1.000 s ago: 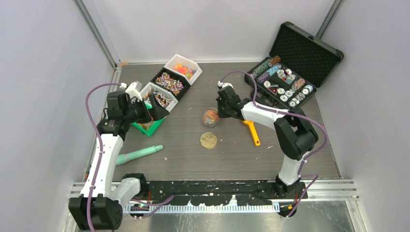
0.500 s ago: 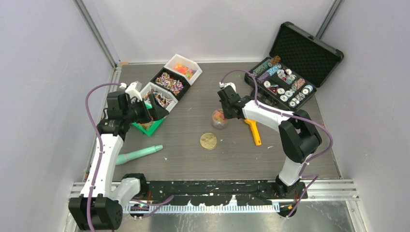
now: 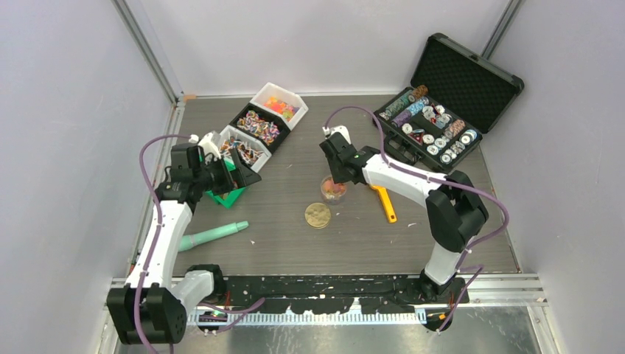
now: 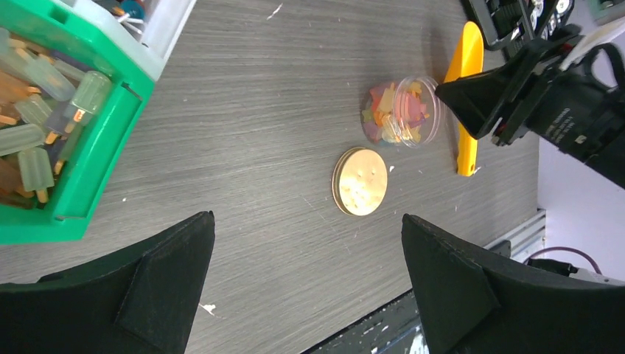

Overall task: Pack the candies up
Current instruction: Adjust the packing bottle at the center of the board, then pick up the bottle lid at the center of the board.

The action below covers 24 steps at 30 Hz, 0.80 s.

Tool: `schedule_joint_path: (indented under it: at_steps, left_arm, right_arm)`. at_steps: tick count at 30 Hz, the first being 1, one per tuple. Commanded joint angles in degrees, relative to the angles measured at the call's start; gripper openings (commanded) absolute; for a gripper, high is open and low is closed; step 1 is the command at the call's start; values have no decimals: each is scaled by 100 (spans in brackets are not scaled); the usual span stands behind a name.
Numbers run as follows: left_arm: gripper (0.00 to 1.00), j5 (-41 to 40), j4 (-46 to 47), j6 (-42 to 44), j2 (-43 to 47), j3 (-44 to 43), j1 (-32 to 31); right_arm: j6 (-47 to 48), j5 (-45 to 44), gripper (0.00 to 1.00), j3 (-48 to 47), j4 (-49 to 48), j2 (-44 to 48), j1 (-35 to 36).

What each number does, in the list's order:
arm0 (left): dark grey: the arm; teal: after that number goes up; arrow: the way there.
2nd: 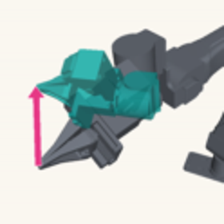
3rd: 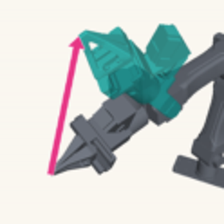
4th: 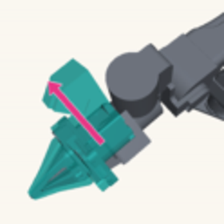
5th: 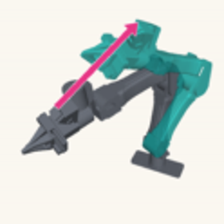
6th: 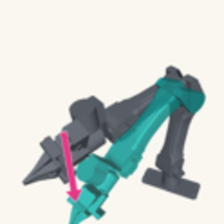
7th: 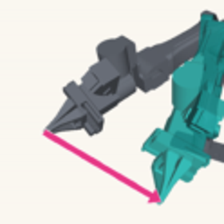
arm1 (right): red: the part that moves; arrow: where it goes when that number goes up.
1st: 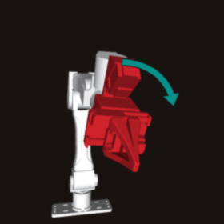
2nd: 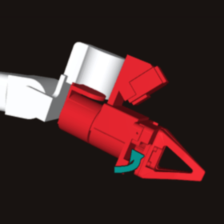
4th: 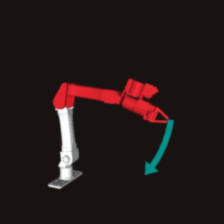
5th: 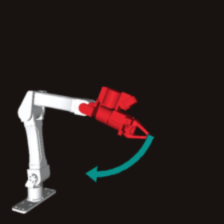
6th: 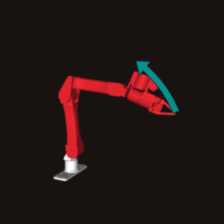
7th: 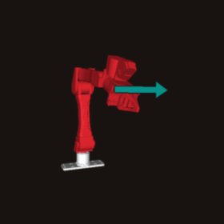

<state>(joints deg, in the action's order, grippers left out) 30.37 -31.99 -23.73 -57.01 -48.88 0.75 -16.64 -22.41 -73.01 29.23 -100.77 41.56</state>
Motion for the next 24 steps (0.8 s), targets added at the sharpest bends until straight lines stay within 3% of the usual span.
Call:
schedule_joint_path:
  at_steps: [1,5,8,13,18,24]
  left_arm:
    - [100,324,127,82,-168,-146,-25]
    - [100,15,11,185,90,-148,-225]
    - [100,-203,-137,228,333,-138,-322]
    - [100,-590,-668,548,592,-208,-427]
    - [100,-1214,-997,741,812,-325,-610]
    - [100,-1155,-921,751,784,-347,-707]
  right_arm:
    - [12,-115,43,-248,133,665,-25]
    - [-3,281,54,30,-7,1245,107]
    - [-147,306,71,335,-249,1625,549]
    - [-582,-188,72,603,-446,1732,1354]
    - [-900,-578,73,556,-598,1197,2061]
    - [-1098,-885,75,550,-716,571,2271]
